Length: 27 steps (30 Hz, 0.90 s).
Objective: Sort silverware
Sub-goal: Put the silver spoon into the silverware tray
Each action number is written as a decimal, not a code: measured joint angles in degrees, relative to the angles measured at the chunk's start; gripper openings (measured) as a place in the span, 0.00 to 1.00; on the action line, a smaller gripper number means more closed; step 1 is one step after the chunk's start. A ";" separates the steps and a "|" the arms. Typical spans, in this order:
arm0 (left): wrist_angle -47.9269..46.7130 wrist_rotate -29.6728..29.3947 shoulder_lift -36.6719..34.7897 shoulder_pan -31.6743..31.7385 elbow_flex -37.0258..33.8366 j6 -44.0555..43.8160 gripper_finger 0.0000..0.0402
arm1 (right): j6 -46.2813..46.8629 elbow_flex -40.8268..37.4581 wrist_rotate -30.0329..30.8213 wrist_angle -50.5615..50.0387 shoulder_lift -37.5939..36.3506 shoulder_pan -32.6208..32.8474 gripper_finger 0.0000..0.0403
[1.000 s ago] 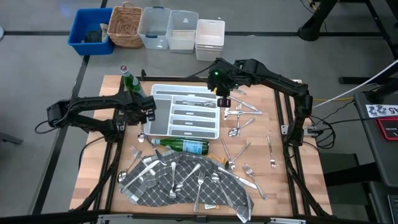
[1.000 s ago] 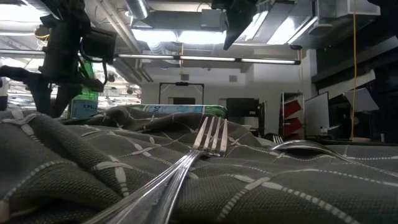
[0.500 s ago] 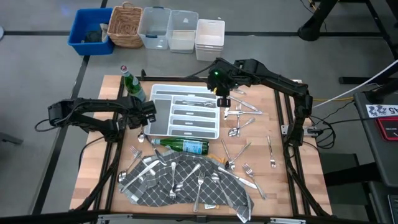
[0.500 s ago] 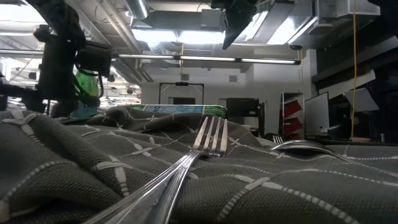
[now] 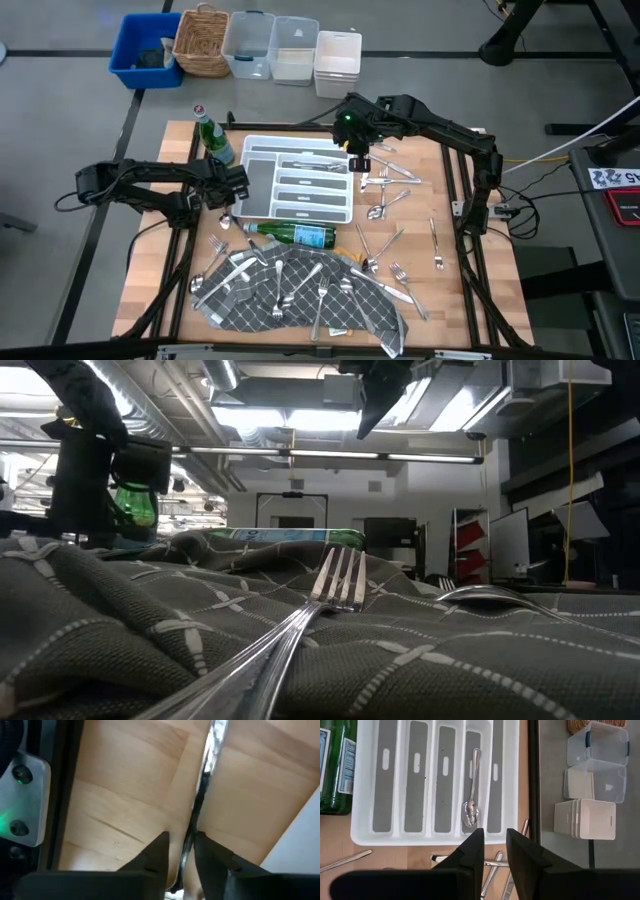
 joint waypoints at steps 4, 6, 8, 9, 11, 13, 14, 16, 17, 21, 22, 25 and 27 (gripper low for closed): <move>-0.38 0.16 0.03 0.00 -0.07 0.88 0.07 | 0.00 0.00 0.00 0.00 -0.02 0.00 0.21; -0.39 0.25 0.03 0.00 -0.07 1.78 0.02 | 0.00 0.00 -0.02 0.02 0.00 0.00 0.21; -0.37 0.34 0.03 0.00 -0.07 1.90 0.02 | 0.01 0.00 -0.02 0.16 0.00 0.00 0.21; -0.37 0.38 0.03 0.00 -0.07 1.92 0.02 | 0.01 0.00 -0.02 0.20 -0.02 0.00 0.21; -0.35 0.48 -0.05 0.00 -0.09 2.41 0.03 | 0.00 0.00 -0.02 0.17 0.00 0.00 0.21; -0.45 0.58 -0.44 0.00 -0.13 3.18 0.03 | 0.02 0.00 -0.02 0.17 -0.02 0.00 0.21; -0.53 0.63 -0.79 0.00 -0.13 3.21 0.02 | 0.01 0.00 -0.02 0.16 0.00 0.00 0.21; -0.74 0.83 -1.99 0.00 -0.29 3.27 0.01 | 0.00 0.00 -0.02 0.15 -0.02 0.00 0.21; -0.70 1.52 -2.80 0.00 -0.33 3.20 0.01 | 0.00 0.00 -0.02 0.13 -0.02 0.00 0.21; -1.19 3.91 -6.91 -0.07 -0.35 3.23 0.01 | 0.02 0.00 -0.02 -0.14 -0.02 0.00 0.21; -1.20 4.11 -7.96 -0.04 -0.33 3.23 0.01 | 0.00 0.00 -0.02 -0.13 -0.01 0.00 0.21; -1.44 4.71 -11.22 -0.09 -0.33 3.15 0.01 | 0.01 -0.01 -0.02 -0.13 -0.02 0.00 0.21; -1.56 4.62 -13.41 -0.07 -0.31 3.10 0.01 | 0.00 0.00 0.00 -0.13 -0.01 0.00 0.21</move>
